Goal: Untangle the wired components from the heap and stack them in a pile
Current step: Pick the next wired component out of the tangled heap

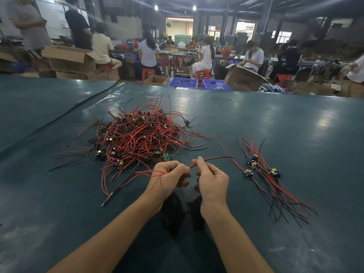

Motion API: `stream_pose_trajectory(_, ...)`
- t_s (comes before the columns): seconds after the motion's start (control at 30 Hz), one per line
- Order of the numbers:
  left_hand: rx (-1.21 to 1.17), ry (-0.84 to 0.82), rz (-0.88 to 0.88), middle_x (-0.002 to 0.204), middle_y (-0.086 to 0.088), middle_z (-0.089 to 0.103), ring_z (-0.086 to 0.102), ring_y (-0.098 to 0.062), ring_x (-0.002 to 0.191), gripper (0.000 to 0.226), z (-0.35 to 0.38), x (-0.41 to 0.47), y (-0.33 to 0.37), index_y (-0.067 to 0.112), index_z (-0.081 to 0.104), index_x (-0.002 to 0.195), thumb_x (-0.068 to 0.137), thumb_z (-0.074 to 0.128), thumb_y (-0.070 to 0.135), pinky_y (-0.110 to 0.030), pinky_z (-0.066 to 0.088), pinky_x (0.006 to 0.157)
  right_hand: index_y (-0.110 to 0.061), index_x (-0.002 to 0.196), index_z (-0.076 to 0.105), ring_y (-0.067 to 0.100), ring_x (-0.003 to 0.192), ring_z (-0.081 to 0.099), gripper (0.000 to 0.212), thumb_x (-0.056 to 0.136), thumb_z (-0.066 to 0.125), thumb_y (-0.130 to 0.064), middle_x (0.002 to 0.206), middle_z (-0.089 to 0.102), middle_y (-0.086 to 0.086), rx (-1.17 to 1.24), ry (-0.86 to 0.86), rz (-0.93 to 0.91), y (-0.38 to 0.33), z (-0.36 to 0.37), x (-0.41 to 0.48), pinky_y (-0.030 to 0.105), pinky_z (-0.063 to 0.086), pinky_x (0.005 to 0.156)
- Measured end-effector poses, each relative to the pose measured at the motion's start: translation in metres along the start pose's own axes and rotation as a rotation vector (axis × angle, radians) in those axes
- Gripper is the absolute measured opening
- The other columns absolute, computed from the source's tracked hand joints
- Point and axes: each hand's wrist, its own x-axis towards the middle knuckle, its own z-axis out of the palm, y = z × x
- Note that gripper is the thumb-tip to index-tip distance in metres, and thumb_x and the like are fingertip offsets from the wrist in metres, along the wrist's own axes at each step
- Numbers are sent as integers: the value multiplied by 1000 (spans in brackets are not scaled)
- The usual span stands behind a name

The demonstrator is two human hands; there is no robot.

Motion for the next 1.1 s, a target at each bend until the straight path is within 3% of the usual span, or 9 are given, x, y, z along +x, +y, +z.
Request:
stream_pose_trajectory(0.2,-35,-21,-22,55,-7,58,53,-12,47,20,0,-1,6,15,67,49,68,62,19,-21,47,51,-16,62,72,3,35,29,32,93,65,-20,55,44,-6,232,235,132,-17,-28,32,17,25,33)
stream_pose_trajectory(0.37,-122,-52,-92,58,-4,60,53,-13,50,20,0,-1,2,15,72,59,78,74,18,-21,46,51,-16,66,73,5,38,26,30,94,62,-21,50,44,-10,290,225,69,-17,-33,32,18,23,35)
stream_pose_trajectory(0.43,-258,-40,-158,64,-3,65,56,-10,52,15,-3,0,3,13,75,69,70,80,28,-19,47,50,-17,67,73,5,38,24,30,95,62,-22,51,44,-10,294,221,30,-18,-33,31,18,21,35)
stream_pose_trajectory(0.5,-390,-16,-209,74,-5,69,60,-9,55,31,-6,2,2,11,75,79,58,84,32,-18,49,51,-17,67,72,5,38,23,31,95,62,-22,52,44,-8,316,226,1,-19,-34,31,18,21,36)
stream_pose_trajectory(0.57,-455,5,-233,77,-5,70,62,-8,57,34,-8,3,2,8,72,84,60,83,31,-17,52,52,-17,65,72,6,38,23,31,95,62,-23,54,44,-7,314,214,-33,-20,-34,30,18,21,36)
stream_pose_trajectory(0.67,-484,69,-255,75,-2,68,62,-9,58,29,-9,5,4,12,68,88,74,73,37,-20,53,53,-17,65,75,7,39,26,37,96,60,-32,54,47,-5,355,116,-86,-21,-33,24,19,21,38)
stream_pose_trajectory(0.8,-514,67,-286,72,-1,67,63,-13,59,33,-13,7,4,18,62,82,91,54,49,-27,51,59,-16,73,76,8,41,35,61,95,40,-59,56,50,-4,445,-60,-27,-21,-33,21,19,27,38)
stream_pose_trajectory(0.97,-434,-204,-291,60,0,54,54,-16,55,34,-9,5,8,22,62,54,74,57,49,-30,42,62,-12,74,77,5,41,33,47,92,55,-50,53,48,-7,47,-244,13,-13,-19,10,18,24,40)
stream_pose_trajectory(1.1,-348,-378,-301,68,-2,60,55,-14,60,22,-5,1,6,20,72,75,60,70,36,-29,46,63,-17,58,72,8,40,51,38,82,67,-47,47,55,-6,-72,-426,20,-12,-10,-5,20,44,44)
